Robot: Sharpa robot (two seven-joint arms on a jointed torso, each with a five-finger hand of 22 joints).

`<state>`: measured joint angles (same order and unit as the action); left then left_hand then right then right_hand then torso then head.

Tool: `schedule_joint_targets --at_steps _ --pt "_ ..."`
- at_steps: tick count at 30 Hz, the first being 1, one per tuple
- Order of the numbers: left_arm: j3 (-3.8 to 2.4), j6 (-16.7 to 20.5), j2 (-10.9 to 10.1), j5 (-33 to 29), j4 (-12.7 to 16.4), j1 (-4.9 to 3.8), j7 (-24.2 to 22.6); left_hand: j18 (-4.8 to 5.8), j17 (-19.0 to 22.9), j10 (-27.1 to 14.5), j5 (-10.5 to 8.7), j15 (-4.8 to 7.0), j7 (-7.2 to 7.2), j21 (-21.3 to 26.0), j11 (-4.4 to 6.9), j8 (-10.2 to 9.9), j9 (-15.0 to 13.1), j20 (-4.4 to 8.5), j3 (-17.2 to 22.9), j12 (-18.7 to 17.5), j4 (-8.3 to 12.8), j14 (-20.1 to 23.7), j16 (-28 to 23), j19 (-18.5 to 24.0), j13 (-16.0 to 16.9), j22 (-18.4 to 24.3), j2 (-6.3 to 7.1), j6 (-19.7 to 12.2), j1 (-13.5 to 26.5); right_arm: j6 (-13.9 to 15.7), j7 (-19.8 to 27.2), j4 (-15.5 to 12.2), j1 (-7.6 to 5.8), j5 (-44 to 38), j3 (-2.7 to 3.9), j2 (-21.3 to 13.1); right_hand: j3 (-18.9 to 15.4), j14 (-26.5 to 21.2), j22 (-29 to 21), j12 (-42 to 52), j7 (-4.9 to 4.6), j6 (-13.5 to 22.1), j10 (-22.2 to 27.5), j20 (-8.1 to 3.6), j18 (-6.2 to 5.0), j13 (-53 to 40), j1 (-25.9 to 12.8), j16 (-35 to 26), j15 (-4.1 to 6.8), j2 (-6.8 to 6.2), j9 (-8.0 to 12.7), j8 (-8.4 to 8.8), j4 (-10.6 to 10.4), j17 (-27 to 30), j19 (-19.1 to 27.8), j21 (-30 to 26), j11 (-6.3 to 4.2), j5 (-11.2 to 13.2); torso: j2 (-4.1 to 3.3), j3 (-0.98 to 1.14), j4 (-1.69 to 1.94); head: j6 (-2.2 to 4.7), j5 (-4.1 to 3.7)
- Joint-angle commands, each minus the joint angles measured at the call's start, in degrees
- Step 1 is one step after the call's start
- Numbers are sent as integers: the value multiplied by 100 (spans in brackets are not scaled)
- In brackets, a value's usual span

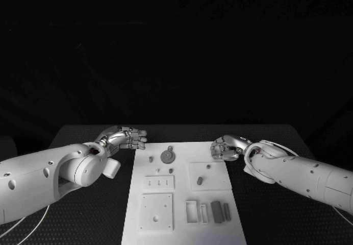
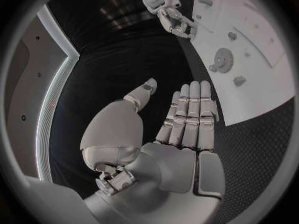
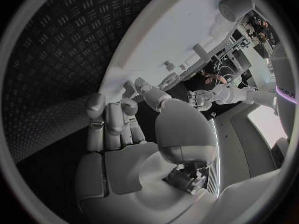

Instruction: Assemble the parts on the task board

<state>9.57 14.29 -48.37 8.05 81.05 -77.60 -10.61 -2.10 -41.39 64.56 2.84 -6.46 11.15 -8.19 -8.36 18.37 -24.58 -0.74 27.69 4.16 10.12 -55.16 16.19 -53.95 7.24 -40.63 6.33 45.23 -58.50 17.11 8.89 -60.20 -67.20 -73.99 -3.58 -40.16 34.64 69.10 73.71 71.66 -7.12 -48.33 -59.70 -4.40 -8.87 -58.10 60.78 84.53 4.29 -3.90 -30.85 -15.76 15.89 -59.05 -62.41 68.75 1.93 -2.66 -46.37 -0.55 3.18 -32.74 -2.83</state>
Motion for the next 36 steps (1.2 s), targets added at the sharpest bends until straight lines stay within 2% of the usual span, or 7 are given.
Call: schedule_joint_targets --at_steps 1,12,21,33,36 --pt "-2 -95 2 -18 16 -2 -39 -49 -7 -47 0 -21 15 32 -6 -8 -6 -21 -30 -20 8 7 -19 7 1 -9 -57 -44 -14 49 22 -5 5 -78 1 10 -17 24 8 24 -75 -390 -14 -3 -613 8 -19 22 27 59 -7 -31 17 -1 13 36 -46 -6 1 -1 -1 -1 -7" --pt "-1 -98 -1 -18 15 -2 -33 -50 -10 -48 0 -22 16 34 -6 -7 -8 -21 -35 -20 11 7 -21 7 1 -11 -58 -46 -15 85 -11 -4 5 -130 1 25 -23 71 11 21 -24 -518 -45 -14 -613 20 -33 36 71 127 -30 -92 31 -40 4 48 -94 -6 2 -2 2 -7 -8" --pt "-1 -96 -4 -14 18 -2 -32 -50 -13 -48 0 -22 16 35 -6 -6 -10 -21 -38 -19 14 7 -23 7 1 -13 -60 -47 -17 191 -46 -7 6 -299 1 26 16 111 17 15 85 -799 -89 -35 -613 32 55 49 165 323 -105 -241 62 -69 -4 64 -197 -6 2 -1 7 -26 -15" --pt "-1 -96 -7 -9 23 -2 -28 -51 -16 -48 0 -22 16 37 -6 -5 -12 -22 -41 -18 18 8 -25 7 2 -14 -63 -48 -20 264 -34 -27 29 -380 1 38 -2 171 22 8 136 -907 -109 -45 -613 35 106 69 212 343 -147 -302 70 -152 -2 72 -246 -6 4 0 1 -44 -25" --pt "-1 -98 -6 -9 24 -2 -28 -51 -16 -48 0 -22 16 37 -6 -5 -12 -22 -41 -18 18 8 -25 7 2 -14 -63 -48 -21 384 -19 -59 34 -380 1 31 -8 199 24 10 144 -926 -116 -48 -613 34 115 80 218 340 -154 -314 71 -189 -6 77 -253 -7 3 1 2 -53 -26"
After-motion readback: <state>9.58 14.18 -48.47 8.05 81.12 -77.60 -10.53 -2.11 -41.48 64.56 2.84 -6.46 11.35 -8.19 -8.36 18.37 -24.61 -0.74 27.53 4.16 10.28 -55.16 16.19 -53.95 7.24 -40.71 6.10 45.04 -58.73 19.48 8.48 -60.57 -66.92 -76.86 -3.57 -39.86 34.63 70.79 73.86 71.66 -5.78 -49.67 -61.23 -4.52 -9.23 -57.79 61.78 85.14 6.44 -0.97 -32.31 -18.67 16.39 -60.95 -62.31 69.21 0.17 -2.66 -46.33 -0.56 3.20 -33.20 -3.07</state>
